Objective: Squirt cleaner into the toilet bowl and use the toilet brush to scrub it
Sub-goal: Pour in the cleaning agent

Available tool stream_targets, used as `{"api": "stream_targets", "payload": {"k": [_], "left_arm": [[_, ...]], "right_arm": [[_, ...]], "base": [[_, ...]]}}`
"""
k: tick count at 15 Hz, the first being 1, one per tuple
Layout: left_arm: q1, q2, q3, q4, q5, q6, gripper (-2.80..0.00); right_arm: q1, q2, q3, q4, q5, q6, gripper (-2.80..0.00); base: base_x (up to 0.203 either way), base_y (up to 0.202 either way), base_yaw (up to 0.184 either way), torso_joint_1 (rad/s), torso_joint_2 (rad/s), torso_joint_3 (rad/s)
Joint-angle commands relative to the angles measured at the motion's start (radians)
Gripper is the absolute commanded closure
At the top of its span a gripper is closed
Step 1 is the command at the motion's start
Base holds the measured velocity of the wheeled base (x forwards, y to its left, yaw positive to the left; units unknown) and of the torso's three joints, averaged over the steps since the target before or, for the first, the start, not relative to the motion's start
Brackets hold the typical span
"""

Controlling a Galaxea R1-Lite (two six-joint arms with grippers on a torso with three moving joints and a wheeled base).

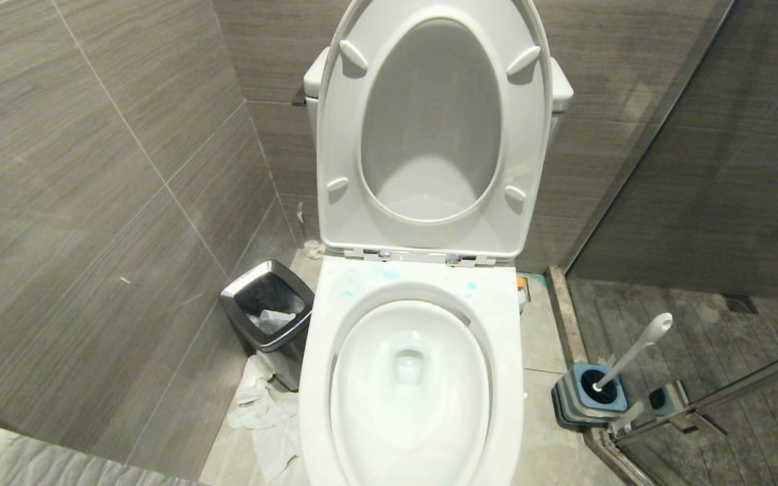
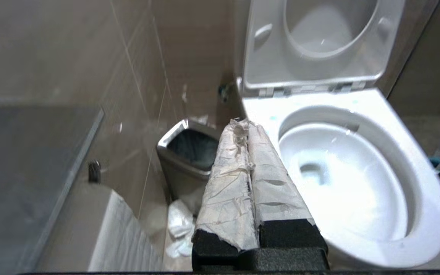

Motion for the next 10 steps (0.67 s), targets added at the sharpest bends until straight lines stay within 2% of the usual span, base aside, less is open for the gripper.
{"api": "stream_targets", "payload": {"k": [1, 4, 5, 8, 10], "left_arm": [[0.000, 0.000, 0.144, -0.091, 0.005, 0.013, 0.00], [0.000, 0.000, 0.328, -0.261, 0.062, 0.040, 0.00], [0.000, 0.000, 0.340, -0.255, 0.096, 0.044, 0.00], [0.000, 0.000, 0.338, -0.083, 0.173, 0.049, 0.00], [0.000, 0.000, 0.337, -0.051, 0.176, 0.048, 0.00]], "right_arm": [[0.000, 0.000, 0.025, -0.001, 0.000, 0.000, 0.00], [0.000, 0.000, 0.025, -0.001, 0.001, 0.000, 0.00], [0.000, 0.000, 0.025, -0.001, 0.001, 0.000, 0.00], [0.000, 0.000, 0.025, -0.001, 0.000, 0.000, 0.00], [0.000, 0.000, 0.025, -0.001, 0.000, 0.000, 0.00]], "base": [[0.000, 0.000, 0.000, 0.000, 0.00, 0.000], [0.000, 0.000, 0.000, 0.000, 0.00, 0.000], [0.000, 0.000, 0.000, 0.000, 0.00, 0.000], [0.000, 0.000, 0.000, 0.000, 0.00, 0.000], [0.000, 0.000, 0.000, 0.000, 0.00, 0.000]]}}
